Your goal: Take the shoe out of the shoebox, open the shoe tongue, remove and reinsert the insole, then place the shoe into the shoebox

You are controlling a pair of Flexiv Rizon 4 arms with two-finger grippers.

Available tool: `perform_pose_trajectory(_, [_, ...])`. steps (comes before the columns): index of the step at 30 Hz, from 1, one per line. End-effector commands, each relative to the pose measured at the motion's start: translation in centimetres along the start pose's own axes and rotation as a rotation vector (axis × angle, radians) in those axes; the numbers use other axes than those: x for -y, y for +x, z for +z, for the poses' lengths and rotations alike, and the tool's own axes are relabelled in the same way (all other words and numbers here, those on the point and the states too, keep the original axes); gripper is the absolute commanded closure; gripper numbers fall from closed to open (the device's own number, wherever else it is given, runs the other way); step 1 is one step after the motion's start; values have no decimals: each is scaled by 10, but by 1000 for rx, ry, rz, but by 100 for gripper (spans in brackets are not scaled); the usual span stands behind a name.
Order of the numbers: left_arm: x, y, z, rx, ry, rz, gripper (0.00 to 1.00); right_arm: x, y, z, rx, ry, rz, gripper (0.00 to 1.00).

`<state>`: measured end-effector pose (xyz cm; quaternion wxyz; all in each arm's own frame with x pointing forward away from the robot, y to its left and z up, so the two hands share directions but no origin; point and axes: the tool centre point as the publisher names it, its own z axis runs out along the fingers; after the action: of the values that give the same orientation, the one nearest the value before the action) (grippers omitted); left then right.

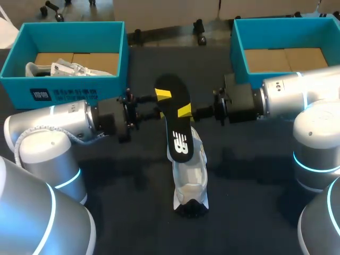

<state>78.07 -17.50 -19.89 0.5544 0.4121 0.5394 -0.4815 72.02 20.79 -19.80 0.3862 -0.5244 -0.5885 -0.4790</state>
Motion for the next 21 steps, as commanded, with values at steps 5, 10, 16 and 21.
perform_pose_trajectory(5, [-2, 2, 4, -1, -11, 5, 61, 0, 1, 2, 4, -2, 1, 100])
perform_pose_trajectory(10, [-1, 3, 5, 1, -12, 6, 64, 0, 1, 2, 4, -2, 1, 100])
perform_pose_trajectory(16, [1, 5, 6, 2, -10, 0, 67, 0, 1, 2, 4, -2, 1, 100])
perform_pose_trajectory(21, [3, 7, 7, 2, -7, -4, 70, 0, 1, 2, 4, -2, 1, 100])
